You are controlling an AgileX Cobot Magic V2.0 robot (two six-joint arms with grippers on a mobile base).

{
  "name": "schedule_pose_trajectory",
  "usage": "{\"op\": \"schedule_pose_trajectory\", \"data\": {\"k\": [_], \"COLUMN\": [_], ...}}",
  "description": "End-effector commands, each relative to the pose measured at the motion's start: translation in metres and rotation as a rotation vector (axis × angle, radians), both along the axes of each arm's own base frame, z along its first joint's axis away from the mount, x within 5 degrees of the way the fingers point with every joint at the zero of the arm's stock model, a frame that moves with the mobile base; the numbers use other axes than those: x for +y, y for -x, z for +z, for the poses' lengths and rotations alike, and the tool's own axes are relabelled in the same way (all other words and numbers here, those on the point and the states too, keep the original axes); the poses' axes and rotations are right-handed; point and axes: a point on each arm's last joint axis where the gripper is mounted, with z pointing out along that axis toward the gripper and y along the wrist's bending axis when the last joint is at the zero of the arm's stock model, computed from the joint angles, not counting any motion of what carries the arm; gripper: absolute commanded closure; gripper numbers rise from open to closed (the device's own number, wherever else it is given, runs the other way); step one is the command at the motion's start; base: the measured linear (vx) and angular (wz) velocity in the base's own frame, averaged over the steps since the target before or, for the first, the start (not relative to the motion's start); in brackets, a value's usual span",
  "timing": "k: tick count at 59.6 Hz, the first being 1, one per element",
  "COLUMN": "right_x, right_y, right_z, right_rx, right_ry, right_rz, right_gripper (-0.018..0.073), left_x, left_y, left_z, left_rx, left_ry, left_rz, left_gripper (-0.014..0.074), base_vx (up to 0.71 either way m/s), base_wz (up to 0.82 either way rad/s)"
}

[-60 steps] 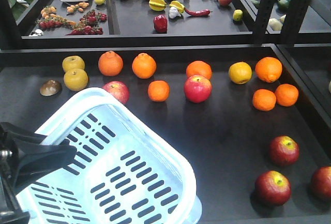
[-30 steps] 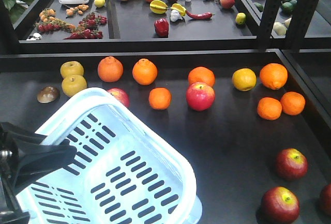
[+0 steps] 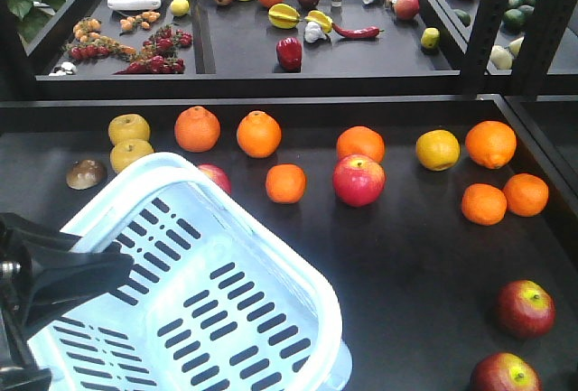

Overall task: Pick three apples into basket with both arms
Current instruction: 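Drive the base closer along the apple table holding the basket, then swing the left arm forward and lower the basket onto the table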

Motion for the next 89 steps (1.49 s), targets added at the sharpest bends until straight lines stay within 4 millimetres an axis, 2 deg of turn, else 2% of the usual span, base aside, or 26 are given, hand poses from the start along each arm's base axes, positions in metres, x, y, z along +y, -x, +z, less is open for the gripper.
{"op": "schedule_pose_trajectory", "data": {"k": [1, 89], "right_x": [-0.0005, -0.0005], "right_y": [0.0002, 0.0002], "right_z": [0.0024, 0.0024], "right_rx": [-0.070, -0.070], "right_ry": [-0.002, -0.002], "right_rz": [-0.008, -0.008], "right_gripper": [0.0567, 0.0567], "left_x": [-0.0005, -0.0008], "left_y": [-0.0001, 0.0000], "left_z": [0.0181, 0.0186], "left_rx": [-0.076, -0.074], "left_ry": [0.097, 0.105], "left_rz": [0.026, 0.027], "left_gripper": [0.0602, 0.0602], "base_vx": [0.04, 0.00], "base_wz": [0.00, 0.00]}}
